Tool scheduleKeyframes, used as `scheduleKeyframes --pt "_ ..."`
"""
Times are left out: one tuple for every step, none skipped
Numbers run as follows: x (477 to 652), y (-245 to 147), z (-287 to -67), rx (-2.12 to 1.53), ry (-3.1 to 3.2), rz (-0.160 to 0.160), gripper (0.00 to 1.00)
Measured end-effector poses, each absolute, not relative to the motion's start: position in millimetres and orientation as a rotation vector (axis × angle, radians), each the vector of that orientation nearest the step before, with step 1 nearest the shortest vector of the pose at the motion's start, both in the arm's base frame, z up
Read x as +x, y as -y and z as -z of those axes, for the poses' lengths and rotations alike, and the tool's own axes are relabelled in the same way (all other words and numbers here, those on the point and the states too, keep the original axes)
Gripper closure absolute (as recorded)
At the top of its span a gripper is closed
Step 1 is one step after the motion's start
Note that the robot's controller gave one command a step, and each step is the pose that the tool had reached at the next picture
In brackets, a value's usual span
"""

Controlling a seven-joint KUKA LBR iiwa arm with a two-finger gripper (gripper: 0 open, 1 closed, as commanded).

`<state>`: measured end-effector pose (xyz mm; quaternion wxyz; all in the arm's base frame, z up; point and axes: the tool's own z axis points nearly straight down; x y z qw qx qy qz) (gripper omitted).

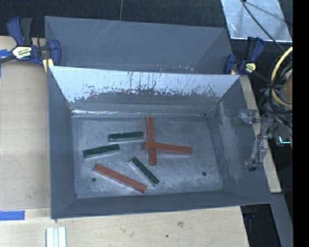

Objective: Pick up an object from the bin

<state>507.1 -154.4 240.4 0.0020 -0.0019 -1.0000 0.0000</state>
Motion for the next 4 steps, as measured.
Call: scheduleKeyframes --pt "533.7 115 -66 0.346 3.119 0.003 0.0" --pt "588.1 49 -129 0.351 3.136 0.0 0.0" --pt "569.6 45 -70 -0.253 3.133 0.0 0.0" --pt "570.0 45 -70 -0.25 3.134 -0.001 1.0"
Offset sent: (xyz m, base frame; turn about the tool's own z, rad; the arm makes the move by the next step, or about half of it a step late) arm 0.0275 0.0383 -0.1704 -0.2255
